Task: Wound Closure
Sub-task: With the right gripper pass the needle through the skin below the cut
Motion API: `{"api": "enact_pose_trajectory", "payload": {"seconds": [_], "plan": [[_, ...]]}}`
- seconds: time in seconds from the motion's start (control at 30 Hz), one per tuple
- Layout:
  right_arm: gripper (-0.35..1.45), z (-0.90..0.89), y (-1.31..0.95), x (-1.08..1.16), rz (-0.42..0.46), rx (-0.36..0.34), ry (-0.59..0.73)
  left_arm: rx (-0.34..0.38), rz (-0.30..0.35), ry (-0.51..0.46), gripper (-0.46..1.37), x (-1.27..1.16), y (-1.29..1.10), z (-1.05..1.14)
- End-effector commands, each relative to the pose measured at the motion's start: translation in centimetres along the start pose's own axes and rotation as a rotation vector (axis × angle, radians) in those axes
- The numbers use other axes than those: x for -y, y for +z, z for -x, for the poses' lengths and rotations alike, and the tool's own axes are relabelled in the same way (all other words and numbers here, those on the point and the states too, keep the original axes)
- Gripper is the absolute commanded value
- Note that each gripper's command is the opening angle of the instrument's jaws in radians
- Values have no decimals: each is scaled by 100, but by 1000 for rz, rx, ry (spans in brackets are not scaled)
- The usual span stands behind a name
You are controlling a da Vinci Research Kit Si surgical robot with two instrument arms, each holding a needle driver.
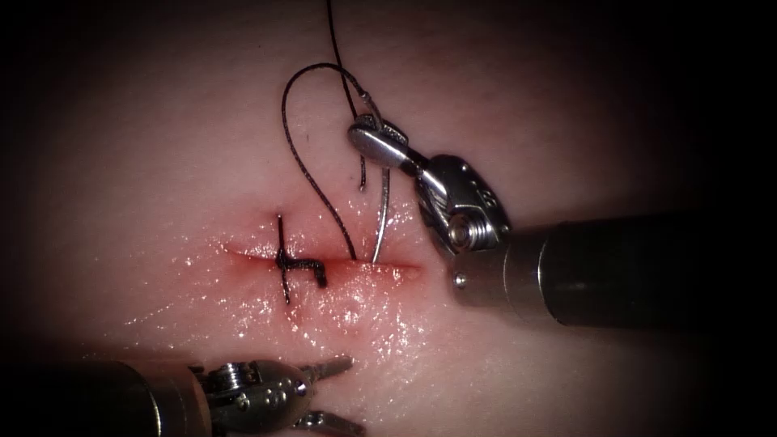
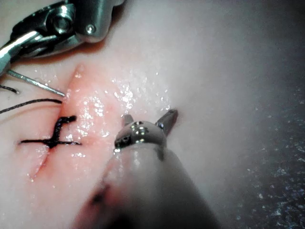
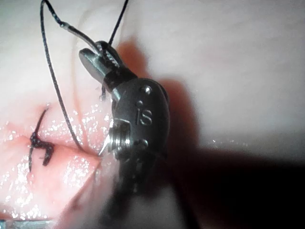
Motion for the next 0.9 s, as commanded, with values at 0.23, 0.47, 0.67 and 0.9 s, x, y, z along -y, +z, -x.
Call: {"api": "enact_pose_trajectory", "payload": {"seconds": [0.23, 0.47, 0.67, 0.9], "plan": [[-35, 3, -2, 4, 70, 66, 185, -1, -4, 1, 74, 0, -1, 0], [-35, 18, 2, -3, 83, 109, 281, 0, -2, 3, 74, 2, -3, 2], [-35, 37, 5, -5, 82, 124, 400, -1, -2, 6, 74, 4, -5, 4], [-35, 51, 2, 3, 108, 131, 633, -3, -6, 9, 73, 6, -6, 6]]}}
